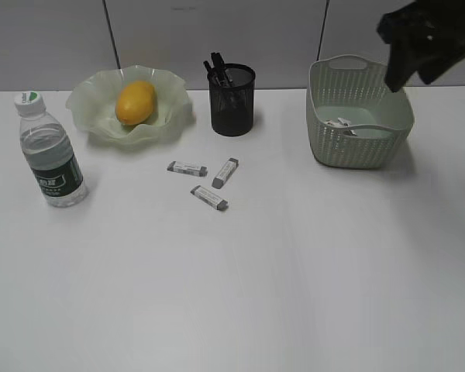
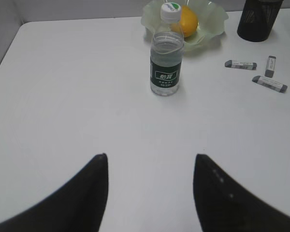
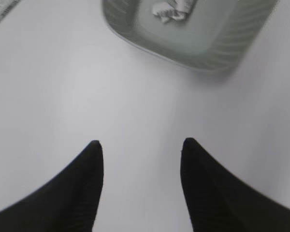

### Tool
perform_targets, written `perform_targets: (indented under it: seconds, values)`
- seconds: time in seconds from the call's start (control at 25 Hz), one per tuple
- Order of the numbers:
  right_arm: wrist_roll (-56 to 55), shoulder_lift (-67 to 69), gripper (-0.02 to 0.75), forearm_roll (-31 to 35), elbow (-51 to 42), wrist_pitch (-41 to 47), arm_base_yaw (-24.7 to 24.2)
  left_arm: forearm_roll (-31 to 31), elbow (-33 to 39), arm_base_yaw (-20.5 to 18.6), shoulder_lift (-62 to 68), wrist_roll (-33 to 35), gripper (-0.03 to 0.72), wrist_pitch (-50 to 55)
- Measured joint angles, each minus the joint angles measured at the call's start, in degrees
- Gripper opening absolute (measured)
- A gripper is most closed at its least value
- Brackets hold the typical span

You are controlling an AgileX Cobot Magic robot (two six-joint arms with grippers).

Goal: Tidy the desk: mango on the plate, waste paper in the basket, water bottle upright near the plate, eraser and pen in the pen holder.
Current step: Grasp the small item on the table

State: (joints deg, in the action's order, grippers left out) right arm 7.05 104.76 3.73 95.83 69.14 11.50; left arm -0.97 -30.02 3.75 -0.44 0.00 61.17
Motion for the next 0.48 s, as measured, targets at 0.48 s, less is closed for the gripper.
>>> perform_targets:
  seconds: [0.48]
  values:
    - [0.4,-17.4,0.419,2.2,-19.9,0.0,-10.7,0.0,0.0,0.0,0.0,0.0,0.428,0.0]
